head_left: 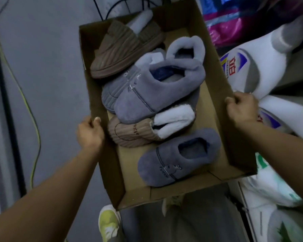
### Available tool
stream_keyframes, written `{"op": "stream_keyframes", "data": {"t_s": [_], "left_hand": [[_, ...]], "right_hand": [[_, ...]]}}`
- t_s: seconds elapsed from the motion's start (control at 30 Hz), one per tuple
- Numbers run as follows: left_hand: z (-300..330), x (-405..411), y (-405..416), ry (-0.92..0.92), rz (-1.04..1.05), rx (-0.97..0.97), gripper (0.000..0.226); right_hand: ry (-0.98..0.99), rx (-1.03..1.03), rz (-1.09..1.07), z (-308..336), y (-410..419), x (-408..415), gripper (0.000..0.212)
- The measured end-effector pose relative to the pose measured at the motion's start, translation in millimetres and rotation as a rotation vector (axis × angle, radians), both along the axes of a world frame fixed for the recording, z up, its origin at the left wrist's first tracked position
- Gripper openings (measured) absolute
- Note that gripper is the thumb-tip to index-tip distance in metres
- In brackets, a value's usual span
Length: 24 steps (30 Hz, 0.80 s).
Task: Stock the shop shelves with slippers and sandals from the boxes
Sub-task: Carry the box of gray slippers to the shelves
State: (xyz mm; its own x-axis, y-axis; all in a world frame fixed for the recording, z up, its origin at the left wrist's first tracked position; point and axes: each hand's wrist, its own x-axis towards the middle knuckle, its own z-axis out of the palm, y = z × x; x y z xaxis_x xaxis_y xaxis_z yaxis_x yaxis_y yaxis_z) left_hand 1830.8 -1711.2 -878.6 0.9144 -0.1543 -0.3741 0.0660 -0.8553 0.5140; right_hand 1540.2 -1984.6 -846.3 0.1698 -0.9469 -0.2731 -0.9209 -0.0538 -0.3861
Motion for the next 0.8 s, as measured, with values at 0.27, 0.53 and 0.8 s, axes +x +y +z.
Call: {"op": "stream_keyframes", "data": {"t_s": [0.27,0.53,0.8], "left_hand": [[-10.3,2.2,-27.6,0.021,-0.077,-0.034,0.018],[14.7,20.2,-47.4,0.295,-0.247,0.215,0.038],[111.0,17.2,-56.3,0.385,-0.599,0.346,0.013]], "right_hand": [[-0.059,0.055,-0.131,-21.9,-26.5,10.7,0.023],[0.055,0.3,-0.069,-2.8,-30.8,16.4,0.037],[0.071,0.429,-0.045,96.8,13.0,6.4,0.004]]}}
